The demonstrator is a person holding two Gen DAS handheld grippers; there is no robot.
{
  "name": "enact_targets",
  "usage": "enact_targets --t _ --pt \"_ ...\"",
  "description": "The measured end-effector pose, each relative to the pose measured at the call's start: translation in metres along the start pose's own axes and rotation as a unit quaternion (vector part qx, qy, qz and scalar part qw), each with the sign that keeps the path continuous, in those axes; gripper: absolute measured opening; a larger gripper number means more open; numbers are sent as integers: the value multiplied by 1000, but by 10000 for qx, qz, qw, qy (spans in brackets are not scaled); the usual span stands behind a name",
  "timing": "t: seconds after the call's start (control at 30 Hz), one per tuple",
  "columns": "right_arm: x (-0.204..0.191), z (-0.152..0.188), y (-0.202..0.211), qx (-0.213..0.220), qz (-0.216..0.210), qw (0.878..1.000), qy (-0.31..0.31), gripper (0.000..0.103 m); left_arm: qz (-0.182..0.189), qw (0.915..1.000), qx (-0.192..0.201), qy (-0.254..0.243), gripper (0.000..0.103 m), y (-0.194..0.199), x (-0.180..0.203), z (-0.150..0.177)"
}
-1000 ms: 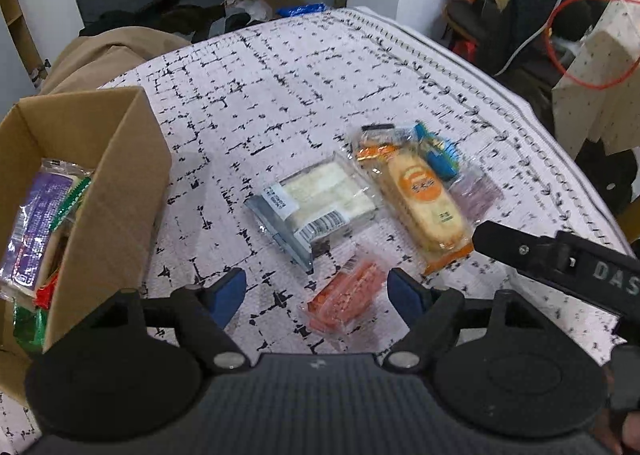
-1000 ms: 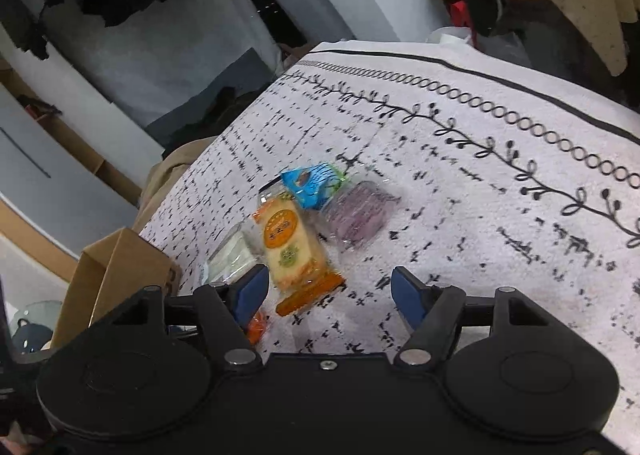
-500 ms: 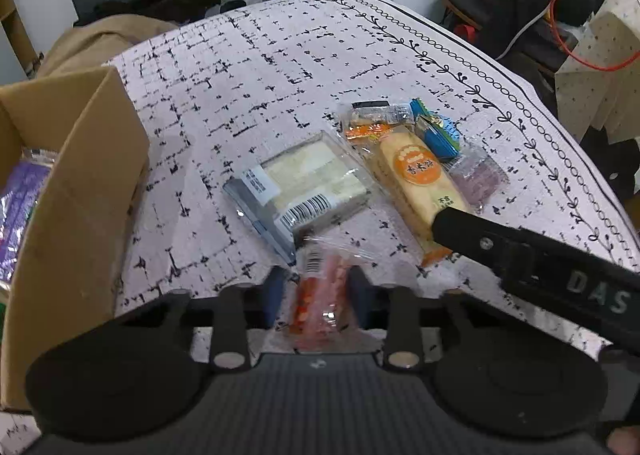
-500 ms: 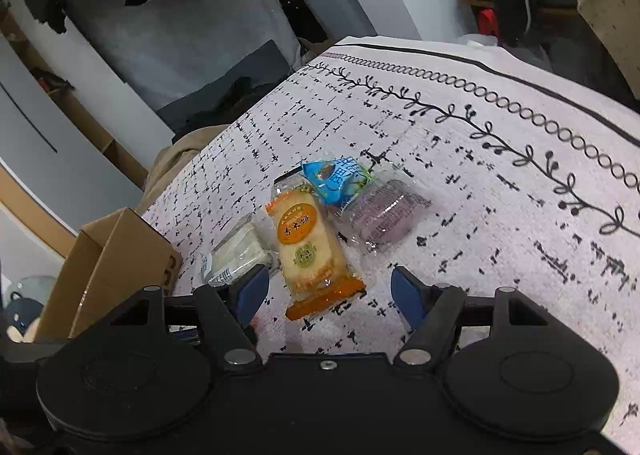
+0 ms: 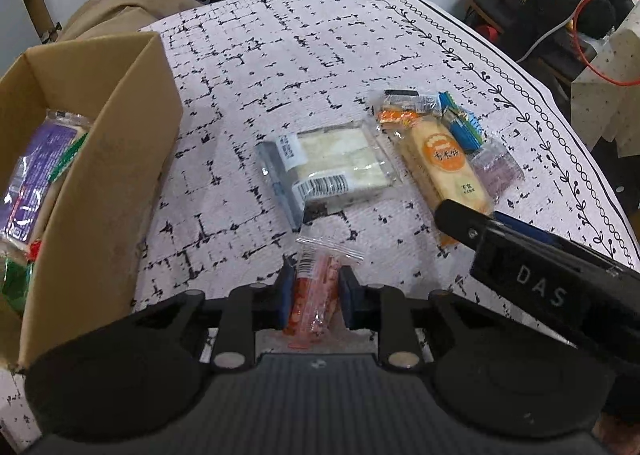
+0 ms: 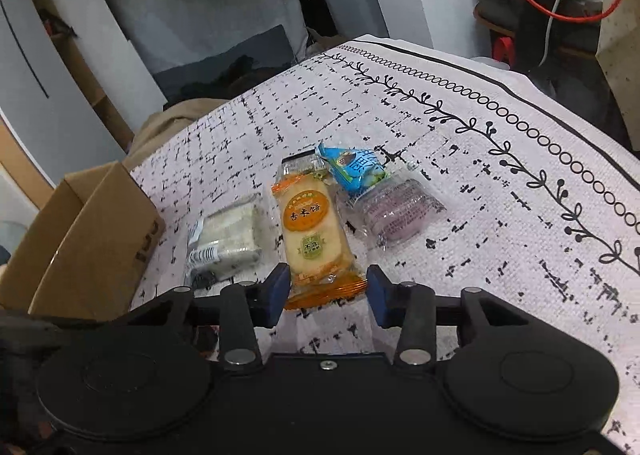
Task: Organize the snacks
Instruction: 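Grasp the orange sausage packet with the left gripper while the right reaches the yellow cake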
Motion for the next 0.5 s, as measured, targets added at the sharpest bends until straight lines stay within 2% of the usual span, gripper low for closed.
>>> enact_targets --t 0.3,0.43,0.5 --pt "-5 16 25 -286 218 9993 48 41 -74 9999 -125 -31 24 -1 -5 5" --pt "-7 13 30 -212 269 9994 95 47 -112 9998 -147 -61 28 -1 -6 8" --pt "-9 11 29 -170 238 9995 143 55 -117 9998 -136 -77 28 -1 -6 9"
Point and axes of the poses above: each gripper's, at about its wrist camera, not at the fingertips, and y roughly against the way its jaws point, x to its right, z to its underside, the point moved 8 cm from there along -y, roughly the way its jaws point, and after that the axes turned 7 degrees about -z, right-handed, at the moved point
